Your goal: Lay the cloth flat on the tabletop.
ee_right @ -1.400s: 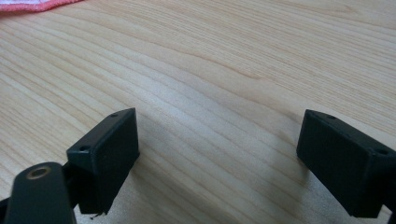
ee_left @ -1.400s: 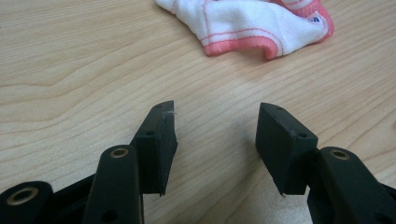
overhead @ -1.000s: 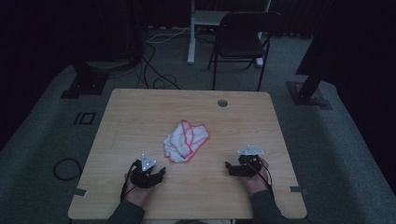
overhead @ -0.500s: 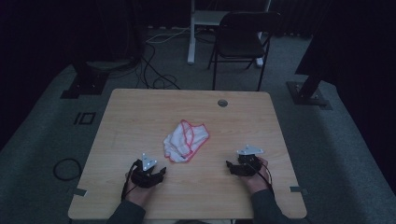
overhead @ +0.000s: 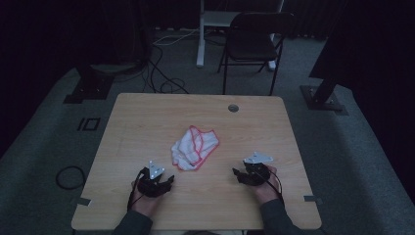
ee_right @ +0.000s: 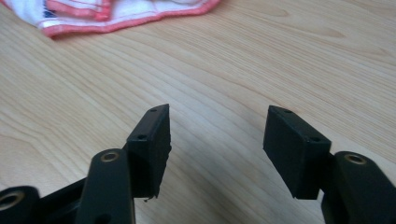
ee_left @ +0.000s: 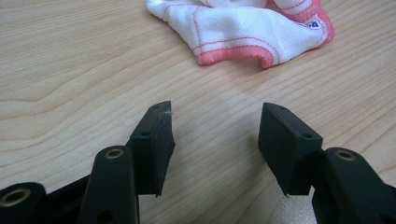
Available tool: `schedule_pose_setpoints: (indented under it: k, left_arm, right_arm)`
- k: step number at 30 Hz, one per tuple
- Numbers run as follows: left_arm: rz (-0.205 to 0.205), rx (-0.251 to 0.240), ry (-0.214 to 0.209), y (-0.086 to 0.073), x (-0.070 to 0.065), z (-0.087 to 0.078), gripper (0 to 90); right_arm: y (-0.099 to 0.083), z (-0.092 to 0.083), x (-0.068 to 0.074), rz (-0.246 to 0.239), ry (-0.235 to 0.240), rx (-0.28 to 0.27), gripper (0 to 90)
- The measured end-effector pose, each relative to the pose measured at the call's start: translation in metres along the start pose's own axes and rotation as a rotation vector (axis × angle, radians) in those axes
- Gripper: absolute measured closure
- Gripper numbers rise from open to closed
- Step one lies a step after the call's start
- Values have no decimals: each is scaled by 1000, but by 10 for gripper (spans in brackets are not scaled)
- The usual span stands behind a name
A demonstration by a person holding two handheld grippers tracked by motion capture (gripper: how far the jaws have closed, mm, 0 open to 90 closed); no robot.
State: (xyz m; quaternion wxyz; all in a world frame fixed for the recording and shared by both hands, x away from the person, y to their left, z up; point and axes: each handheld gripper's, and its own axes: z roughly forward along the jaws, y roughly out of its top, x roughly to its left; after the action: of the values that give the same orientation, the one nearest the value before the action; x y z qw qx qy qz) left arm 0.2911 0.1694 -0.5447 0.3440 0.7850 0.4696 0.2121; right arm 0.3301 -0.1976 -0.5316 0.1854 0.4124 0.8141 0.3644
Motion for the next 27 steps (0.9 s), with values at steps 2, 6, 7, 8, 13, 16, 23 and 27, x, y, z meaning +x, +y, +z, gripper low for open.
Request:
schedule_pose_setpoints:
  k: [2,6,7,8,13,16,23,27]
  left_arm:
    - [0,0,0,0,0,0,457]
    - [0,1,0,0,0,0,456]
    - [0,1,0,0,0,0,455]
    - [1,0,-1,0,0,0,455]
    - [1,1,-1,1,0,1,455]
    - [1,1,-2,2,0,2,455]
    - [5,1,-5,2,1,2,463]
    - [5,1,-8,3,1,4,466]
  right_arm:
    - [2,0,3,-7,4,-4,437]
    - [7,-2,8,-17,21,-22,462]
    - [7,-2,8,-17,21,-22,462]
    - [9,-3,10,-22,28,-29,473]
    - [14,-3,16,-32,46,-38,497]
    - [20,0,21,-49,55,-43,516]
    - [32,4,28,-58,68,-58,515]
    - [38,9,34,-72,74,-62,512]
